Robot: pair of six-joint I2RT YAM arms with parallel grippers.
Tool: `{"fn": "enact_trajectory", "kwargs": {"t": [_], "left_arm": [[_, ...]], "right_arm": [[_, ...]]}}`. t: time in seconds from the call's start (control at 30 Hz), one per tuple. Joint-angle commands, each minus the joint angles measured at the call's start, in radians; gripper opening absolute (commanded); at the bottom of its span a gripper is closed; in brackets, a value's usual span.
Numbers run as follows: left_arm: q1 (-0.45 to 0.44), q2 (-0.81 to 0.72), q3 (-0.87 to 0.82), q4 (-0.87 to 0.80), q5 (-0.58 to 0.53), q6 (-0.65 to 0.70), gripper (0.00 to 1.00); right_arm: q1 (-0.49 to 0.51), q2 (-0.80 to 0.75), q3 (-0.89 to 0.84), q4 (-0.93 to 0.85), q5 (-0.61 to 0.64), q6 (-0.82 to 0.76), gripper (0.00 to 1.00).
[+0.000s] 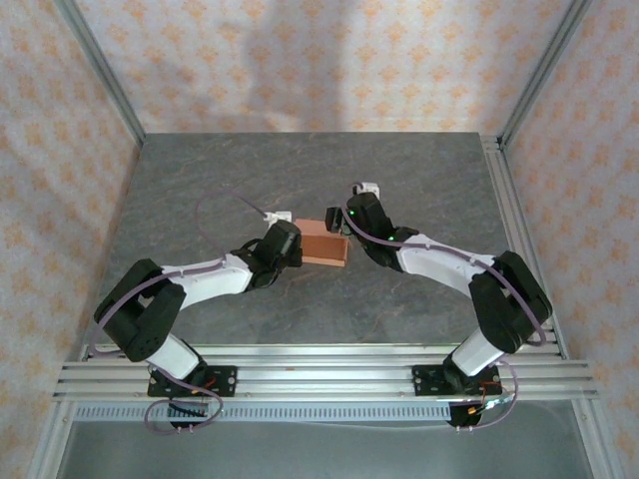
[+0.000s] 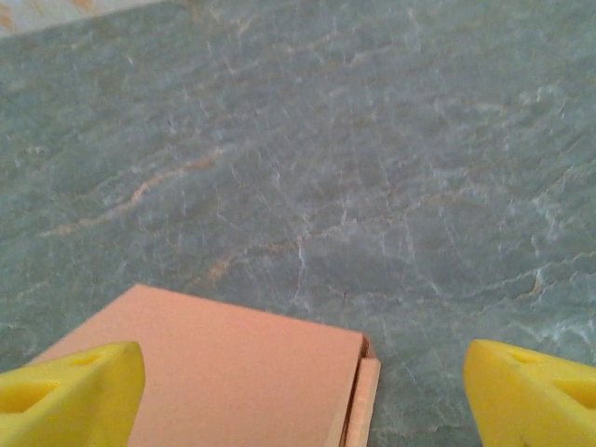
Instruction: Fold the paper box
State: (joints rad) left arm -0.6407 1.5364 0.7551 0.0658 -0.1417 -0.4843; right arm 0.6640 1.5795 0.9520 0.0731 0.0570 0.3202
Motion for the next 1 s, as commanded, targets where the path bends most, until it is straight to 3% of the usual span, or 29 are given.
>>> {"fn": "enact_trajectory", "kwargs": {"t": [0.0, 0.07, 0.17, 0.47, 0.6, 0.73, 0.97], "left_arm": [[-0.024, -0.060, -0.011, -0.048, -0.059, 0.029, 0.23], [-0.032, -0.084, -0.024, -0.054, -0.062, 0.033, 0.31], [-0.041, -0.140, -0.068, -0.048, -0.067, 0.035, 0.56], [-0.032, -0.474, -0.225, -0.005, -0.070, 0.015, 0.99], [0.085, -0.455, -0.130, -0.128, 0.056, -0.087, 1.00], [0.166, -0.322, -0.004, -0.232, 0.165, -0.123, 1.00], [0.176, -0.052, 0.152, -0.255, 0.301, -0.109, 0.72]], "right_arm": [[-0.001, 0.015, -0.018, -0.022, -0.023, 0.043, 0.88], [-0.001, 0.024, -0.029, -0.017, -0.026, 0.050, 0.88], [-0.003, 0.036, -0.037, -0.018, -0.031, 0.050, 0.88], [-0.002, 0.092, -0.059, -0.010, -0.074, 0.039, 0.88], [-0.004, 0.125, -0.066, -0.003, -0.100, 0.034, 0.83], [-0.011, 0.157, -0.074, 0.019, -0.122, 0.038, 0.72], [-0.056, 0.185, -0.077, 0.064, -0.240, 0.088, 0.55]]}}
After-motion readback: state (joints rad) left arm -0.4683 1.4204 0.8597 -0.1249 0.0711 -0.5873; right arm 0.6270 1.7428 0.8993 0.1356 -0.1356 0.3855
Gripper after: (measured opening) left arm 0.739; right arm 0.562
